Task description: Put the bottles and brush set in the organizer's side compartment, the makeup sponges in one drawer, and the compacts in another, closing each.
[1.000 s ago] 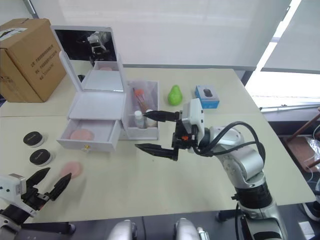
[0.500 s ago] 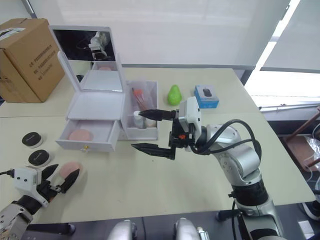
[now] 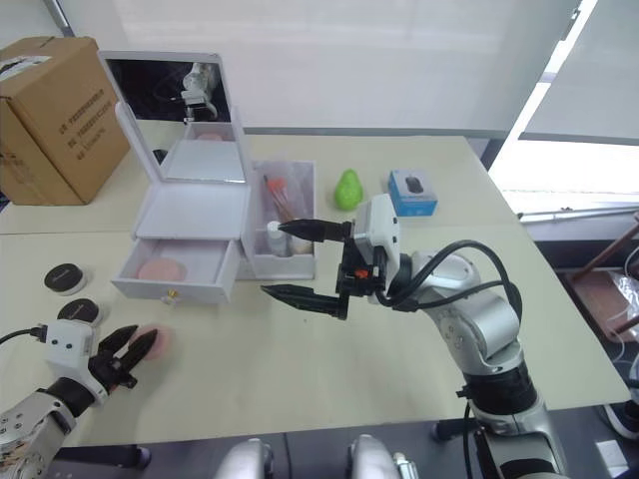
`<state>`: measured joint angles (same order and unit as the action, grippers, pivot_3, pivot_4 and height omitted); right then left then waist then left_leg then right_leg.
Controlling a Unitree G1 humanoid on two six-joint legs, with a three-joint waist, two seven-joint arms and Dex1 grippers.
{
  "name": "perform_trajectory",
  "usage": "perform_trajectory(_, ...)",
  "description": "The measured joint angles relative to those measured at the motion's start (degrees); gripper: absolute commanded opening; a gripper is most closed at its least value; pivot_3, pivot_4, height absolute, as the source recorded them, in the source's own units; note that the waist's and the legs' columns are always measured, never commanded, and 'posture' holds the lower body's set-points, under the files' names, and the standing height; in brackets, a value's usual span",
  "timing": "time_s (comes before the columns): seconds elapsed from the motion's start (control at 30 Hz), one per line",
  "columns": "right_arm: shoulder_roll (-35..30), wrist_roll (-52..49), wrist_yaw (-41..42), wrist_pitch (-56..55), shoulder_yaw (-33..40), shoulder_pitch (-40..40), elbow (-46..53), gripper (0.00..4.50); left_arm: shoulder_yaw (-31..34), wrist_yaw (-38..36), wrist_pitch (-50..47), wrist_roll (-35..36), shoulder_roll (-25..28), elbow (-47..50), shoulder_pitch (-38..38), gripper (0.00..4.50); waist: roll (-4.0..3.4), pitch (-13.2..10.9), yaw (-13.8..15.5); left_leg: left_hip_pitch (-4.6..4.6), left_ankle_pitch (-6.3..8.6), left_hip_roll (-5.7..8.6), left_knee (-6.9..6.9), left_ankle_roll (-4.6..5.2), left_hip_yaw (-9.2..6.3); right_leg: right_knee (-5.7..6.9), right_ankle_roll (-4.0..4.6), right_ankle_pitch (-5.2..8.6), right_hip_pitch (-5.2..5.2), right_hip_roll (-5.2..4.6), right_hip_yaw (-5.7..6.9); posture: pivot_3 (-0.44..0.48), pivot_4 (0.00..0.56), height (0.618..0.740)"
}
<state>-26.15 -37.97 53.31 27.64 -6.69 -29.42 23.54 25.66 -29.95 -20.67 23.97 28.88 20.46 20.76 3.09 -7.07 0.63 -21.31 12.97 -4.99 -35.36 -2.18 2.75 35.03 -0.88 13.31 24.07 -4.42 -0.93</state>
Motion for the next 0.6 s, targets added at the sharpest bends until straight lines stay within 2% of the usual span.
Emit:
perform_trajectory(0.23, 0.0, 0.0, -0.1, 0.0, 0.0, 0.0, 0.0, 4.5, 8.4, 1.9, 0.9, 3.8, -0.5, 0.3, -2.2, 1.0, -0.01, 0.0, -0.1, 0.01, 0.0, 0.02, 0.0, 0.0, -0.04, 0.0, 0.0, 0.0, -0.01, 0.02, 0.0, 0.0, 0.15, 0.729)
perform_trajectory(0.33, 0.0, 0.2, -0.1, 0.0, -0.1, 0.2, 0.0, 4.5, 8.9, 1.1, 0.8, 5.5, -0.6, 1.1, -1.2, 1.0, 0.0, 0.0, 0.0, 0.0, 0.0, 0.03, 0.0, 0.0, -0.05, -0.01, 0.0, 0.0, -0.01, 0.01, -0.01, 0.0, 0.15, 0.729)
perform_trajectory(0.47, 0.1, 0.7, -0.2, 0.0, -0.4, 0.5, 0.0, 4.5, 8.5, -1.9, 0.7, 7.4, -0.8, 1.8, 1.8, 1.87, 0.0, 0.0, -0.1, 0.01, 0.0, 0.02, 0.0, 0.0, -0.05, -0.01, 0.0, 0.0, 0.02, 0.01, -0.01, 0.0, 0.15, 0.729)
perform_trajectory(0.6, 0.1, 0.7, -0.8, 0.0, -0.5, 0.7, 0.0, 4.5, 4.3, -5.6, 0.7, 4.8, 1.8, 0.9, 5.5, 3.13, -0.06, 0.0, 0.0, 0.01, 0.01, 0.03, 0.0, -0.01, -0.05, -0.02, 0.01, 0.01, 0.1, 0.0, 0.0, 0.0, 0.15, 0.729)
